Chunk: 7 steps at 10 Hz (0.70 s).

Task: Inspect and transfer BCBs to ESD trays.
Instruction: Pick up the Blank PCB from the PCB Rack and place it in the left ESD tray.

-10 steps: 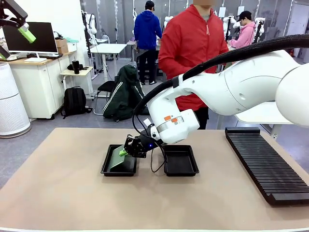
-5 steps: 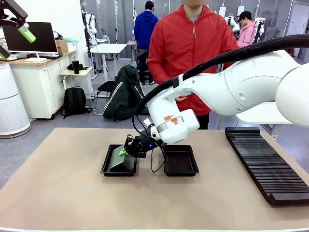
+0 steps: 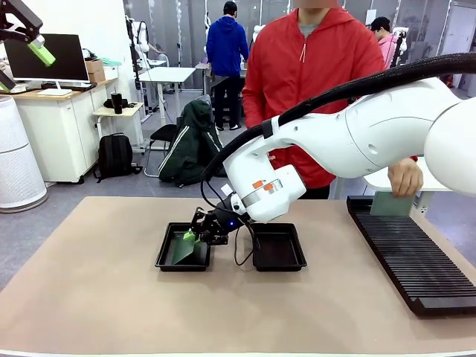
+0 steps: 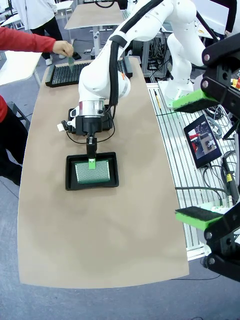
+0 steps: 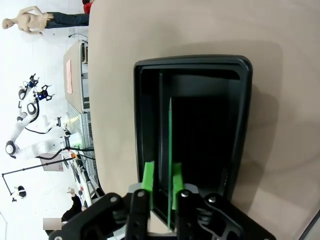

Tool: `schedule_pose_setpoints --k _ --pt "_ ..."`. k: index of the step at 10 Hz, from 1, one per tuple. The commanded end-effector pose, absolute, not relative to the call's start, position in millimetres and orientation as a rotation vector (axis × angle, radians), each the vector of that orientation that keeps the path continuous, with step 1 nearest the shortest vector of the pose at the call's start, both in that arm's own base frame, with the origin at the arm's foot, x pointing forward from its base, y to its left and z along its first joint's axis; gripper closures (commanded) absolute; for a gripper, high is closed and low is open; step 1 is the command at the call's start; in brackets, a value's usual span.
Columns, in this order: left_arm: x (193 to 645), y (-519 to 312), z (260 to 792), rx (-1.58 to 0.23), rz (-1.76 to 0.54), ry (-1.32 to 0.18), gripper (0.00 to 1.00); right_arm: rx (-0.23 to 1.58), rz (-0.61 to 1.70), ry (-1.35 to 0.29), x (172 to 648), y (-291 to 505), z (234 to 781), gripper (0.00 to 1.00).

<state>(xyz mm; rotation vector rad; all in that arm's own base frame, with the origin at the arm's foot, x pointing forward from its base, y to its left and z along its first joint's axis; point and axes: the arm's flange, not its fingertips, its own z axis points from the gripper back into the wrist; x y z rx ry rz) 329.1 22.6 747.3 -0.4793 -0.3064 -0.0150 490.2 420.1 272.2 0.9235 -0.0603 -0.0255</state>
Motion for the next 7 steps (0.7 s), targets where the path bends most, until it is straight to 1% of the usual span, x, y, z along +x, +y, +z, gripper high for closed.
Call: schedule_pose_setpoints --k 1,5,7 --pt "328 23 745 -0.48 -0.013 -0.306 0.0 0.864 -0.046 -0.066 493 426 277 0.66" --pt "328 23 745 -0.48 -0.013 -0.306 0.0 0.729 -0.036 -0.072 492 433 301 0.4" --pt "328 23 745 -0.48 -0.013 -0.306 0.0 0.688 -0.026 -0.086 492 436 317 0.27"
